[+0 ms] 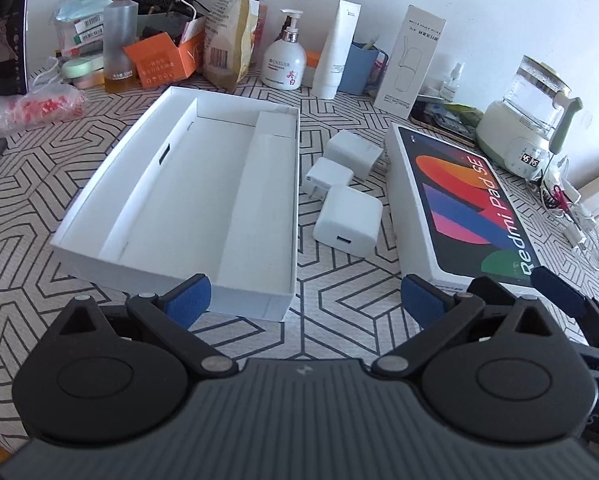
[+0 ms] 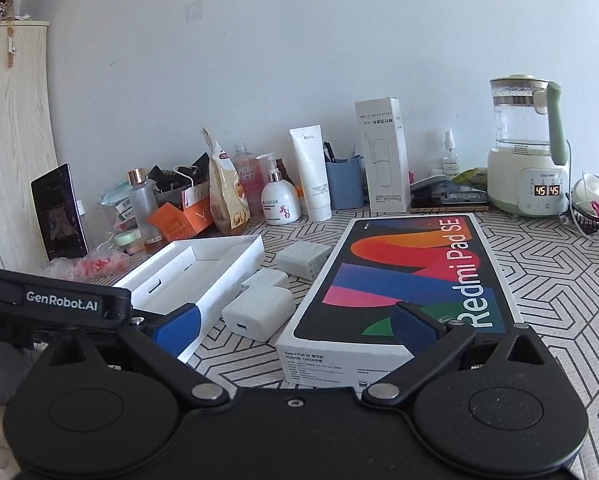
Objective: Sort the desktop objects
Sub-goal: 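Move the left tool toward the large white square charger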
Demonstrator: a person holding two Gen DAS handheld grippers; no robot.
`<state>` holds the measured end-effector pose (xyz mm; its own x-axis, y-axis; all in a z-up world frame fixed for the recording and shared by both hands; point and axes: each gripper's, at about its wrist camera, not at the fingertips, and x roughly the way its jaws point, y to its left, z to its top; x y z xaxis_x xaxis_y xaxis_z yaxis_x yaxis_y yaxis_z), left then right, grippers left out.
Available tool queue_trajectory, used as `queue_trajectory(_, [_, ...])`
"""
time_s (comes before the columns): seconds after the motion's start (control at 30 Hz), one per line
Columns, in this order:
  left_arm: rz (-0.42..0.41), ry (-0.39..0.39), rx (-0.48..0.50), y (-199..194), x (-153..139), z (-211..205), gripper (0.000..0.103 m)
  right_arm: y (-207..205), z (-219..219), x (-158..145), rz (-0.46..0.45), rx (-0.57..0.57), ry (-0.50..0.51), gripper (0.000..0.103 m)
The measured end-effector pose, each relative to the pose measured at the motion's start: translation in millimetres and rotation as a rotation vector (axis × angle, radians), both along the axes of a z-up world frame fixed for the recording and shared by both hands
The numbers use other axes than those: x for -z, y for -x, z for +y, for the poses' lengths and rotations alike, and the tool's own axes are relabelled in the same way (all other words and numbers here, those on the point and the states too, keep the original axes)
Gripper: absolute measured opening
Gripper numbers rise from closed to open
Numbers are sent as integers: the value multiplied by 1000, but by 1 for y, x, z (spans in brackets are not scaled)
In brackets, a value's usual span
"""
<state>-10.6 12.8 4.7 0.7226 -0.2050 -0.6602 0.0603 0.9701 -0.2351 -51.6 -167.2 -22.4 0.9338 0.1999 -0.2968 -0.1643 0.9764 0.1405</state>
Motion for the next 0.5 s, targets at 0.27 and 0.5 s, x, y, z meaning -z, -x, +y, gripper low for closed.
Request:
queue_trajectory(0.27, [-32,-39,32,5,3,-7,100,1,-7,1,32,23,17,103])
queue_trajectory(0.5, [-59,-73,60,10,6,-13,97,-2,-14,3,77,21,-15,103])
